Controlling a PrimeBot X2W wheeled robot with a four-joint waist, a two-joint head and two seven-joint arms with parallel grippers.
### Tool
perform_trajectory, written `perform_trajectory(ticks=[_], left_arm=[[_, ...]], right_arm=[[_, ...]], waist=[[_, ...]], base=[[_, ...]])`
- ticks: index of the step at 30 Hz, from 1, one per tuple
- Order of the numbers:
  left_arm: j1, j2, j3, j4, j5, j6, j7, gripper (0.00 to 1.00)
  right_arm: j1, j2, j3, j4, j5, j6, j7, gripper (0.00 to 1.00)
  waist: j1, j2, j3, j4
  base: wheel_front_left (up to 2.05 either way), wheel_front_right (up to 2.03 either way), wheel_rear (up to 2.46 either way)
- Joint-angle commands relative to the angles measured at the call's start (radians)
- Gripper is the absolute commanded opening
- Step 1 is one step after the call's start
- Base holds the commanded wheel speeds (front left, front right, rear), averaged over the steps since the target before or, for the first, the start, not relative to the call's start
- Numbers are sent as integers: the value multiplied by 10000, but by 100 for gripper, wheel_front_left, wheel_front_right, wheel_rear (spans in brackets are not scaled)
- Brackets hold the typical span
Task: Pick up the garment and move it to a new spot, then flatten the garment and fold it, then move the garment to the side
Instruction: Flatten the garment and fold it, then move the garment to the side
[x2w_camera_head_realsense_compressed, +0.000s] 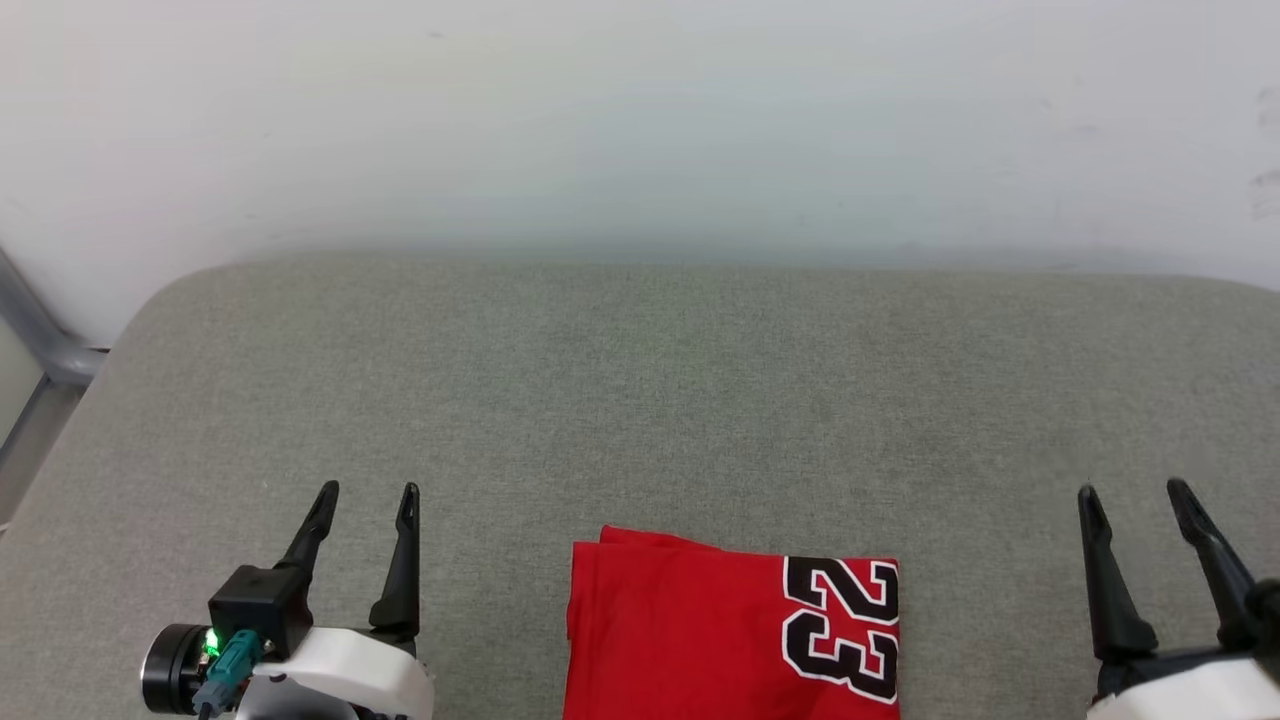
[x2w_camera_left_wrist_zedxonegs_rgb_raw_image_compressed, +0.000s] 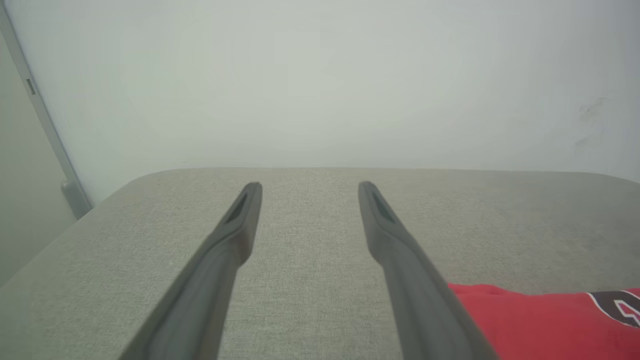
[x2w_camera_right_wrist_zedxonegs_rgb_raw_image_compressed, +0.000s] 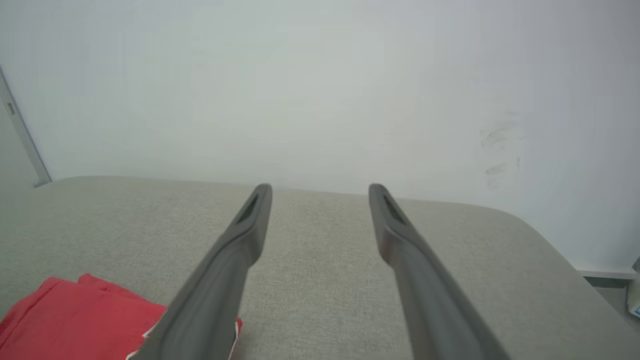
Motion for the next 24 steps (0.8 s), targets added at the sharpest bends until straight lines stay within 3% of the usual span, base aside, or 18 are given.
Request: perform_trajectory(ticks=[1, 18, 24], left_arm=[[164, 28, 27, 44, 61, 35, -47, 100], [257, -52, 210, 128, 254, -170, -38, 100], [93, -200, 324, -6, 172, -280, -38, 100]], right_arm=[[175, 63, -2, -68, -49, -10, -16, 100], [1034, 434, -287, -581, 200, -10, 618, 100], [879, 458, -1083, -65, 1927, -10, 1930, 100]], waist=[[1, -1, -50, -19], [1, -1, -171, -15], [1, -1, 8, 87]], base=[[0, 0, 0], [0, 0, 0], [0, 0, 0]])
